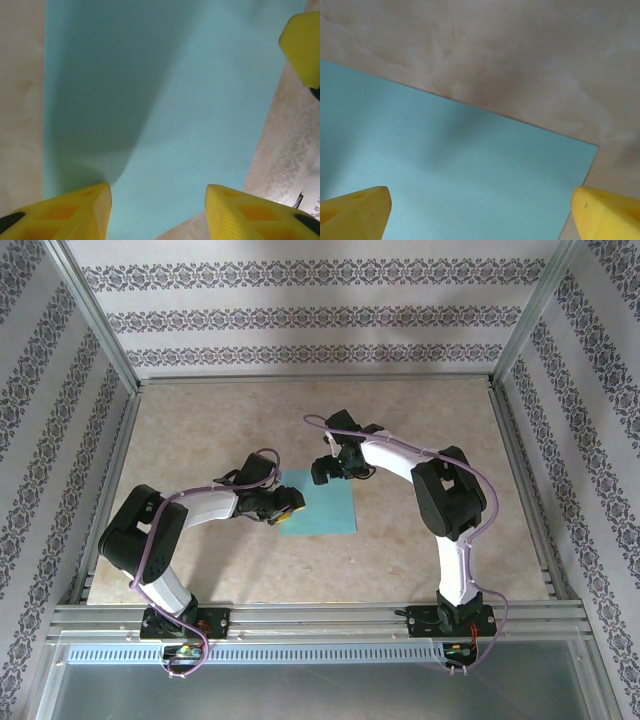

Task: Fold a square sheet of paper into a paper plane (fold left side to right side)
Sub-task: Pick up the square sheet of paper from the center of the table.

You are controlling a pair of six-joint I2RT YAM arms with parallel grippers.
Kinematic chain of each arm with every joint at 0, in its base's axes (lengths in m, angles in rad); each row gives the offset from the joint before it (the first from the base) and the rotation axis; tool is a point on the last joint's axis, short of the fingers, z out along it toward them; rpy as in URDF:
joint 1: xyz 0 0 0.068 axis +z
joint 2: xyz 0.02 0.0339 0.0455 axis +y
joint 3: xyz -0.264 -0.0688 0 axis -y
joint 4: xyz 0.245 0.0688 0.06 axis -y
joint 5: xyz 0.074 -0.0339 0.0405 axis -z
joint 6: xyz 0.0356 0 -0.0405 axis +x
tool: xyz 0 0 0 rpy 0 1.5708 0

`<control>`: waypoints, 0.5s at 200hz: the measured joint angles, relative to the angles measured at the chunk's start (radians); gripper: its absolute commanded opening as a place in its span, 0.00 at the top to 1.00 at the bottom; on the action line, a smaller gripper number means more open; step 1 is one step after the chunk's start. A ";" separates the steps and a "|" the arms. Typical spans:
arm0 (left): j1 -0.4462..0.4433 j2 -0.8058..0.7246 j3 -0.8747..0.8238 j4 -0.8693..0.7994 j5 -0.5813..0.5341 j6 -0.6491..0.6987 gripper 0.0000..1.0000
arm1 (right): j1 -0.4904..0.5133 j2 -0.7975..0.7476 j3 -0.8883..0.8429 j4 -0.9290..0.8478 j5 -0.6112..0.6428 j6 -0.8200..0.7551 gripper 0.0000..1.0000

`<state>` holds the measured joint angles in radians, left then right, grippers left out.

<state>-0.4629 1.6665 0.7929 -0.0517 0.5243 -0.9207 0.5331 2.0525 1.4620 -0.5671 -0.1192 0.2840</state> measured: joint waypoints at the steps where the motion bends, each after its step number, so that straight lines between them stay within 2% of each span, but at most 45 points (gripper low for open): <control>1: 0.000 0.001 0.000 0.000 0.000 0.000 0.51 | 0.000 0.001 0.000 0.000 0.000 0.000 0.07; 26: 0.000 0.014 -0.004 0.016 0.002 -0.003 0.57 | 0.005 0.013 0.000 -0.010 0.011 -0.001 0.09; 100: 0.000 0.023 -0.017 0.064 0.003 -0.004 0.58 | 0.053 0.013 0.002 -0.030 0.010 -0.003 0.14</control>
<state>-0.4633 1.6897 0.7761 0.0124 0.5278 -0.9249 0.5861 2.0655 1.4639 -0.5968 -0.1097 0.2813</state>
